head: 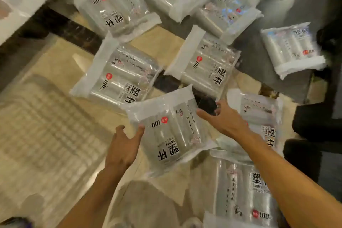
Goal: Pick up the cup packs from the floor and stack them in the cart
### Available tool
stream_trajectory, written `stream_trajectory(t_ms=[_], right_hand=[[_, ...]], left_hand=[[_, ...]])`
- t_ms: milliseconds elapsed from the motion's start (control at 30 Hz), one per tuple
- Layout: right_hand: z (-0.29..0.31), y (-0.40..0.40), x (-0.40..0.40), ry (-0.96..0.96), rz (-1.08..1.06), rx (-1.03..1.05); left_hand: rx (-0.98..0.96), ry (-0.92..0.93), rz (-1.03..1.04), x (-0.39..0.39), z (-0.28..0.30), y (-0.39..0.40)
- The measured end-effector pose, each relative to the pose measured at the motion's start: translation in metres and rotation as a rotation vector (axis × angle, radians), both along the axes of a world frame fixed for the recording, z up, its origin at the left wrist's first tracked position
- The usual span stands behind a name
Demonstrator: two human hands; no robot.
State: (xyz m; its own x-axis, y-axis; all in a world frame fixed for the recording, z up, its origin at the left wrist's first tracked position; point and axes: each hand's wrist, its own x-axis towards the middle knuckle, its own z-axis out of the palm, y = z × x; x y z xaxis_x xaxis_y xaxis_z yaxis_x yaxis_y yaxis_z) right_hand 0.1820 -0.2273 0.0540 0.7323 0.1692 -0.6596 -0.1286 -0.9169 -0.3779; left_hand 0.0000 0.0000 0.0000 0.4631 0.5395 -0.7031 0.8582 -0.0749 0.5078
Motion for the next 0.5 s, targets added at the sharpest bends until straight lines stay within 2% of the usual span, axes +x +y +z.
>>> stream_trajectory(t_ms=[100,233,367,500], right_hand=[[-0.082,0.0,0.007,0.015,-0.037,0.004],[-0.162,-0.014,0.01,0.003,-0.093,0.079],[-0.183,-0.014,0.005,0.021,-0.128,0.316],[-0.146,-0.002,-0.002,0.01,-0.145,0.413]], left_hand=[[-0.035,-0.006,0.02,0.004,-0.079,-0.016],[-0.009,-0.108,0.184,0.0,-0.135,-0.03],[-0.11,-0.33,0.367,-0.006,-0.146,-0.041],[-0.179,-0.431,0.48,-0.003,-0.105,-0.038]])
